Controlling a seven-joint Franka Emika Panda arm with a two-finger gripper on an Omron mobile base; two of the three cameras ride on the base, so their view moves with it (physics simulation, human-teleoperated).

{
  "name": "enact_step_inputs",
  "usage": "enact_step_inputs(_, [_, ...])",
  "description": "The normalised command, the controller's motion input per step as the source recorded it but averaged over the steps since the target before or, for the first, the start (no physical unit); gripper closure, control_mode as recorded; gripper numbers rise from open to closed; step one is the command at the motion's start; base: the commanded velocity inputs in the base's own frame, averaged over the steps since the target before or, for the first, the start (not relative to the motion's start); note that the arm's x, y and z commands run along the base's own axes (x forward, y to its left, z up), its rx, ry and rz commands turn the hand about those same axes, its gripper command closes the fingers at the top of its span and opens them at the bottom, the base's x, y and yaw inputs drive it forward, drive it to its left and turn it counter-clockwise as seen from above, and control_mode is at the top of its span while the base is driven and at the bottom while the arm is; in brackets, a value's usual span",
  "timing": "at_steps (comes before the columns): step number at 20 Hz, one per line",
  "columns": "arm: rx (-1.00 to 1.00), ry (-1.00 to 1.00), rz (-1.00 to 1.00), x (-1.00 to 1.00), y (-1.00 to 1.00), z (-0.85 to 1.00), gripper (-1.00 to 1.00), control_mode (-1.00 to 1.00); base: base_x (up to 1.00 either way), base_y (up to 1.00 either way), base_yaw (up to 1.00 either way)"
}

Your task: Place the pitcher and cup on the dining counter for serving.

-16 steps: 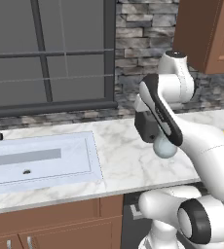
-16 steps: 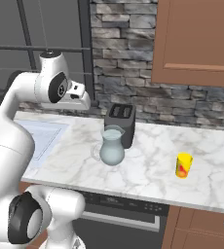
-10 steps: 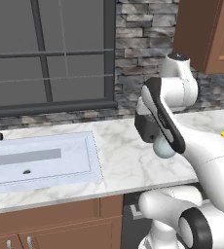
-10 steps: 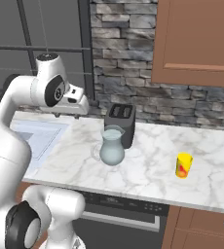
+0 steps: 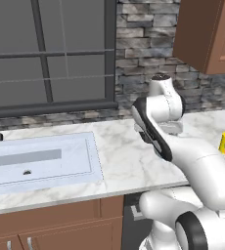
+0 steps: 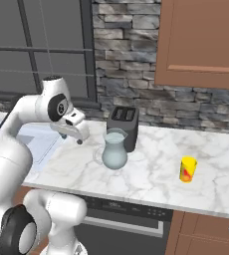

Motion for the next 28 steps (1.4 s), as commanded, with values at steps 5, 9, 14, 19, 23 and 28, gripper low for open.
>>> enact_step_inputs(5, [0.05, 0.30, -0.38, 0.44, -0.36, -0.56, -1.00, -1.00, 0.00, 0.00, 0.00])
enact_step_inputs(9, [0.01, 0.05, -0.17, 0.12, -0.33, -0.25, -1.00, -1.00, 0.00, 0.00, 0.00])
enact_step_inputs(14, [0.00, 0.00, -0.07, 0.03, -0.35, -0.27, -1.00, -1.00, 0.00, 0.00, 0.00])
enact_step_inputs(19, [0.00, 0.00, -0.01, 0.24, -0.12, -0.19, -1.00, -1.00, 0.00, 0.00, 0.00])
enact_step_inputs(23, [0.00, 0.00, 0.00, 0.34, 0.00, -0.16, -1.00, -1.00, 0.00, 0.00, 0.00])
enact_step_inputs(28, [0.00, 0.00, 0.00, 0.24, 0.00, -0.24, -1.00, -1.00, 0.00, 0.00, 0.00])
